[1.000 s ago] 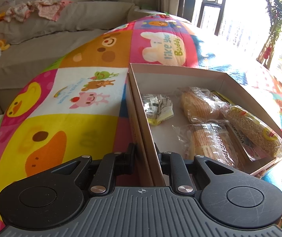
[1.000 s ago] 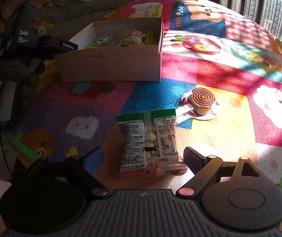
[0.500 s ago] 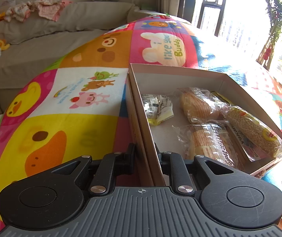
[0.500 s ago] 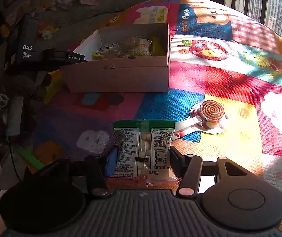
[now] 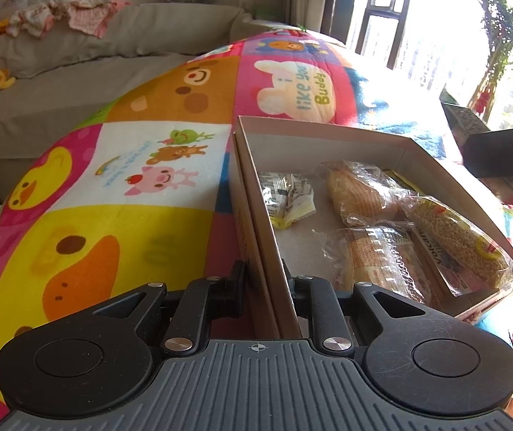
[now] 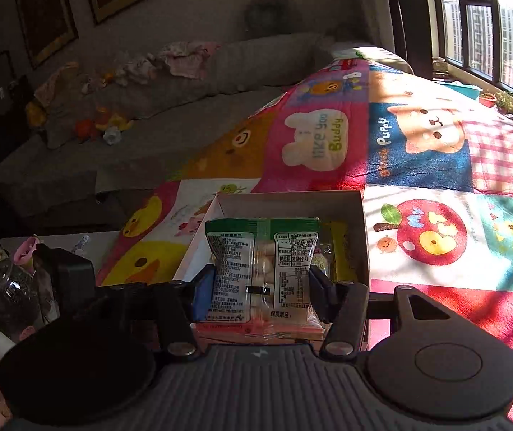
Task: Organize objects
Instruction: 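Carry the white-and-green packet into the box and open the right tool, then grasp the brown spiral lollipop on the mat with the right tool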
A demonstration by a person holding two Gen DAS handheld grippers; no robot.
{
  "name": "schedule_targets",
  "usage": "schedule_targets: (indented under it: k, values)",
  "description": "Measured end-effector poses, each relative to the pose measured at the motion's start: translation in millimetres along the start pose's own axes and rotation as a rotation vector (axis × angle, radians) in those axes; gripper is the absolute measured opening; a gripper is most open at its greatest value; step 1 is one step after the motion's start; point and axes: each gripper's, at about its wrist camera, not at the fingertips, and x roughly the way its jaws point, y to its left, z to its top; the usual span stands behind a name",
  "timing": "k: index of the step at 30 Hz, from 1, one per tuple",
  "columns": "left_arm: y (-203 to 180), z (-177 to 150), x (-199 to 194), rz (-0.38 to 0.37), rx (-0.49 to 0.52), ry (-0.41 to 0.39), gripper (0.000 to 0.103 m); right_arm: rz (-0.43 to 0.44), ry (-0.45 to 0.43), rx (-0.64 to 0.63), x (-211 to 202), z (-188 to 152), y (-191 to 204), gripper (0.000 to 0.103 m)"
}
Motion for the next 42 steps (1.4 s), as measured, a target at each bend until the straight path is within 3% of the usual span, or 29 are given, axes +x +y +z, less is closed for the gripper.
schedule_targets:
  k: [8, 15, 19, 23, 29, 32, 38, 42]
  values:
    - [0, 0, -1, -0.003, -0.004, -0.002, 0.019, -0.012, 0.101, 0.054, 109, 32, 5, 0.054]
    - [3, -2, 0, -0.004, -0.007, -0.007, 0.02, -0.019, 0.155, 0.035, 155, 33, 10, 0.058]
    - [4, -2, 0, -0.005, -0.009, -0.009, 0.02, -0.022, 0.147, 0.034, 145, 33, 5, 0.062]
    - [4, -3, 0, -0.008, -0.013, -0.013, 0.02, -0.049, 0.084, 0.037, 108, 31, -10, 0.066]
    - [4, -3, 0, -0.01, -0.016, -0.018, 0.02, -0.249, -0.041, 0.028, 32, 11, -52, 0.071]
    - [4, -3, 0, -0.01, -0.017, -0.019, 0.02, -0.373, -0.085, 0.066, -2, -11, -82, 0.081]
    - [4, -3, 1, -0.01, -0.015, -0.018, 0.019, -0.497, 0.004, 0.216, -15, -68, -138, 0.087]
    - [3, -2, 1, -0.007, -0.014, -0.014, 0.019, -0.483, 0.073, 0.361, -7, -101, -163, 0.088]
